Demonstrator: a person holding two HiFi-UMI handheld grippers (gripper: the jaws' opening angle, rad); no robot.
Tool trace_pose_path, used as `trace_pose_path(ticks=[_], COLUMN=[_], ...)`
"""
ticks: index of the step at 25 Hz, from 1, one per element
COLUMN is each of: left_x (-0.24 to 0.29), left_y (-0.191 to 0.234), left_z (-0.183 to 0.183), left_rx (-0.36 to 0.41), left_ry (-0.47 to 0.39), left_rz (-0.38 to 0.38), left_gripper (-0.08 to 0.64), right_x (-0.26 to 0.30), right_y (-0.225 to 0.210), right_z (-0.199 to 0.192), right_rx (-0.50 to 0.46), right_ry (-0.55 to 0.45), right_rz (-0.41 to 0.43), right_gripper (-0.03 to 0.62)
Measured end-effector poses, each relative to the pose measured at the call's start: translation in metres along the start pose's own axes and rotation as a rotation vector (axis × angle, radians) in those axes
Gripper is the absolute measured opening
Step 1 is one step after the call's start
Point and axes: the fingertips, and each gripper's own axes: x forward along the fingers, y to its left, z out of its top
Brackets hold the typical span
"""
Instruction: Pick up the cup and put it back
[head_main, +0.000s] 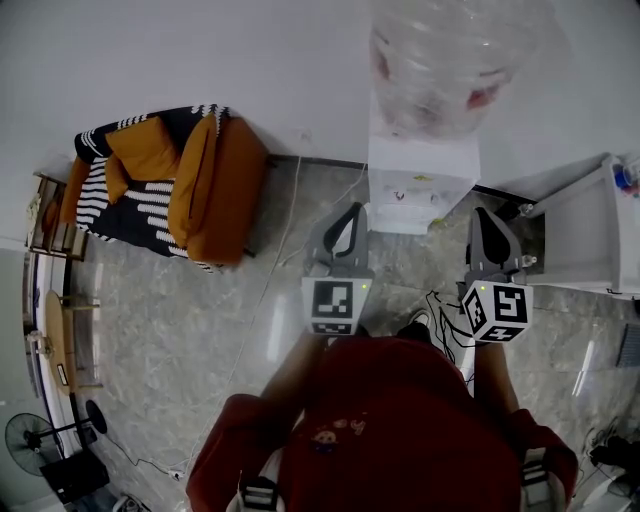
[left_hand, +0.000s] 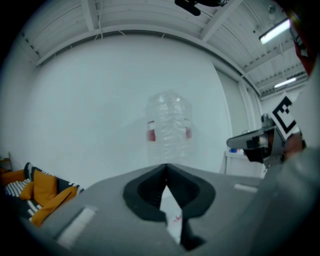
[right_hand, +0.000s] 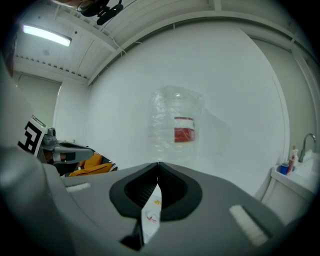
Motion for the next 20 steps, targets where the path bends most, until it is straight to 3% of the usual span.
trace_pose_path(ticks=[20], left_x=[-0.007], left_y=[-0.012], left_z=[0.006], left_rx=[0.026], left_ry=[-0.015], left_rz=[0.001], left_gripper=[0.002], right_x=[-0.008], right_y=[0.0], right_z=[-0.005], right_rx=[0.009], right_ry=[0.006], right_rz=[0.016], right_gripper=[0.002])
